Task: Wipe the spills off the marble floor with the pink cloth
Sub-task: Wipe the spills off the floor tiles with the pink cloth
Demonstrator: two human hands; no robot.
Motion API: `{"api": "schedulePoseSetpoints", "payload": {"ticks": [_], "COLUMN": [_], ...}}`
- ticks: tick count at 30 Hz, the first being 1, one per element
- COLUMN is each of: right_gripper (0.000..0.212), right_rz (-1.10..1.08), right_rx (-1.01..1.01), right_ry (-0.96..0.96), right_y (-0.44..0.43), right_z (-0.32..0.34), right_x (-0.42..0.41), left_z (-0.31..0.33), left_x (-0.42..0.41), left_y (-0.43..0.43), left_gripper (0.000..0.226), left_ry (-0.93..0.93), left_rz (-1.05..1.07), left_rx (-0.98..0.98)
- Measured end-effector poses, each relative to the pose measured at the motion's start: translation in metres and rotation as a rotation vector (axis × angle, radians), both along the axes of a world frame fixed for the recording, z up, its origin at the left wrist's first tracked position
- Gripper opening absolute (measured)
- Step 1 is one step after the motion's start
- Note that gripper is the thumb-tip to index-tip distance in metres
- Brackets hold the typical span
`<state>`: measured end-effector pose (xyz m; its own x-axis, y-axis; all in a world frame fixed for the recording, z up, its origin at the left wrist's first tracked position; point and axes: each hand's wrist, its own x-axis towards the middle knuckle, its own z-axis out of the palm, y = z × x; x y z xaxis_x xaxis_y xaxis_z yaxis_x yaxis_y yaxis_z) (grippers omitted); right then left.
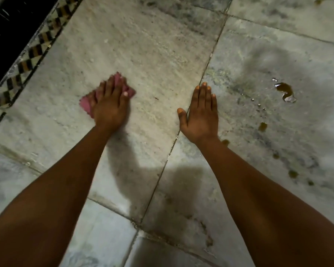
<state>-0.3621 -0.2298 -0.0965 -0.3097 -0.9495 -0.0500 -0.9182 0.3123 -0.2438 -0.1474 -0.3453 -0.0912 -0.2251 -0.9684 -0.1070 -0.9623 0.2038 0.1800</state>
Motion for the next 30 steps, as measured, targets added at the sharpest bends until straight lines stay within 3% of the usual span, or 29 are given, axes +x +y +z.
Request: {"api": "schedulePoseSetpoints", "payload": {"ticks": [3,6,10,14,18,23,25,26,28,30], "right_gripper": [0.079,0.082,0.08,0.08,0.081,0.074,0.071,0.07,0.068,0.068], "right_rz": [0.003,0.005,0.006,0.01,0.012,0.016,0.0,-0.014,-0.026,0.008], "right_rx": [-0.005,-0.003,0.014,0.03,0.043,0.134,0.173,0.139,0.056,0.018], "right_ry": [0.006,0.011,0.003,0.017,0.005,-0.147,-0.271,-0.29,-0.284,-0.265], "right_y": [0.0,-0.001,-0.001,0.0,0.001,-0.004,-0.002,0.004,0.023,0.048], "right_z": [-0.001,-0.001,-0.001,-0.003,-0.001,0.012,0.027,0.037,0.056,0.072], "right_x": [0.0,0.0,-0.001,-0.002,-0.002,-0.009,-0.017,-0.02,-0.024,-0.026], "left_z": [0.004,0.004,0.003,-0.003,-0.001,0.001,0.003,0.01,0.032,0.055], "left_x": [-0.049,-0.075,-0.035,0.007,-0.016,-0.038,-0.04,-0.042,-0.049,-0.059], "left_y": [-0.018,0.018,0.073,0.051,0.015,0.063,0.091,0.102,0.123,0.135], "left_gripper": [0.051,0.054,0.053,0.054,0.052,0.058,0.054,0.046,0.032,0.029], "left_ry": [0.011,0.034,0.061,0.117,0.178,0.252,0.414,0.592,0.998,1.255], "left_rz": [0.04,-0.158,-0.4,-0.251,-0.087,-0.251,-0.283,-0.257,-0.106,0.072], "left_rx": [0.045,0.037,-0.01,-0.093,-0.103,-0.043,0.008,0.05,0.194,0.307]}}
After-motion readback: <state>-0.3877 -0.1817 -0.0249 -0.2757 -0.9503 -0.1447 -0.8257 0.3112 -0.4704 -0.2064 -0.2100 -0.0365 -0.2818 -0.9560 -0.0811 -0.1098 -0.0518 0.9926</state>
